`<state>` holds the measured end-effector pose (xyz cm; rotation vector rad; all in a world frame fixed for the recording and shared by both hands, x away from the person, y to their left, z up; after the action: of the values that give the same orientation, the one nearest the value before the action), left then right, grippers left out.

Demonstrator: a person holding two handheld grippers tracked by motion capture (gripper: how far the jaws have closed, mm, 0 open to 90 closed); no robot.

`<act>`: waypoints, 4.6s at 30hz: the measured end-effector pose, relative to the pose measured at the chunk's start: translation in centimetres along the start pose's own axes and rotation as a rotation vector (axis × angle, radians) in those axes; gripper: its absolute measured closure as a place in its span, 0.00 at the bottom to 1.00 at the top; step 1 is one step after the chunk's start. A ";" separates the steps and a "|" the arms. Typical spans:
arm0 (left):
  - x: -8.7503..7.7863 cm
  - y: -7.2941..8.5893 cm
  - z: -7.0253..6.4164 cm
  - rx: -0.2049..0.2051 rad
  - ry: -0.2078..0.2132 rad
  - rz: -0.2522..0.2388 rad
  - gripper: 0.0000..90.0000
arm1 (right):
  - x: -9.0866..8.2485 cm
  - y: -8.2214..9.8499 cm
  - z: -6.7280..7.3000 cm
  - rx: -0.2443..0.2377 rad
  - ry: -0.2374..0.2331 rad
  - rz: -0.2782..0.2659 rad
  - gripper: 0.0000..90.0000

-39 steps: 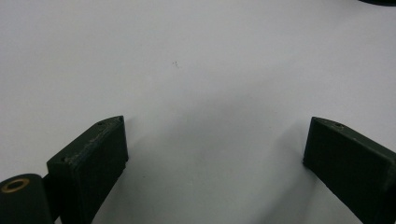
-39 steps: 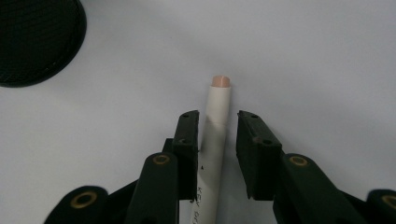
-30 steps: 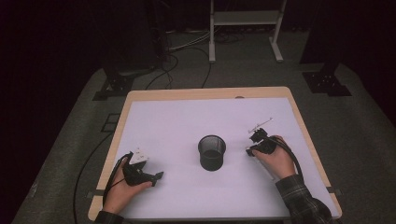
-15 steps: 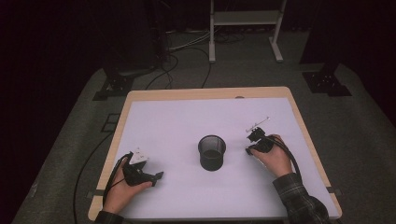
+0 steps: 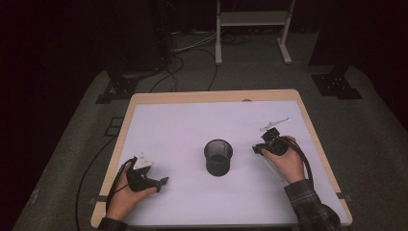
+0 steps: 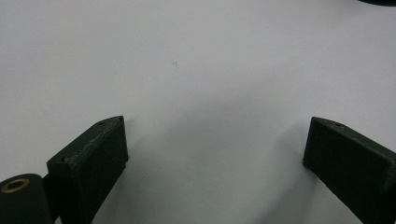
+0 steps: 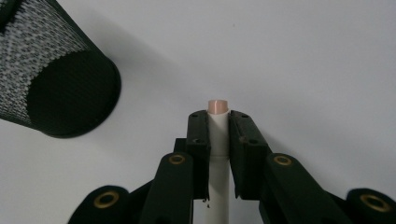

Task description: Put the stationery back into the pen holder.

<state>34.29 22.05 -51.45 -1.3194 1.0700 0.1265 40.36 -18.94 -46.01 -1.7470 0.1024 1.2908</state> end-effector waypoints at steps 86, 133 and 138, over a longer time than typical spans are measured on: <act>0.0 0.0 0.0 -0.002 0.000 -0.003 0.06 | 0.7 -15.3 9.3 -0.232 -0.208 -0.313 0.86; 0.0 0.0 0.0 -0.002 0.001 0.001 0.06 | 0.8 -11.3 9.1 -0.252 -0.213 -0.290 0.83; 0.0 0.0 0.0 -0.002 0.001 0.001 0.06 | 0.5 -11.1 8.7 -0.248 -0.207 -0.282 0.75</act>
<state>34.28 22.06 -51.45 -1.3210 1.0712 0.1280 40.50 -6.34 -39.72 -1.7448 -0.4241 1.3060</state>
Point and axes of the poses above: each handheld gripper's, and its own axes: x roughly forward along the jaws, y roughly out of its underside, z roughly to its left, the point moved 5 cm from there along x, roughly forward along the jaws, and after that the axes turned 11 degrees about -x, right-handed, at the moved point
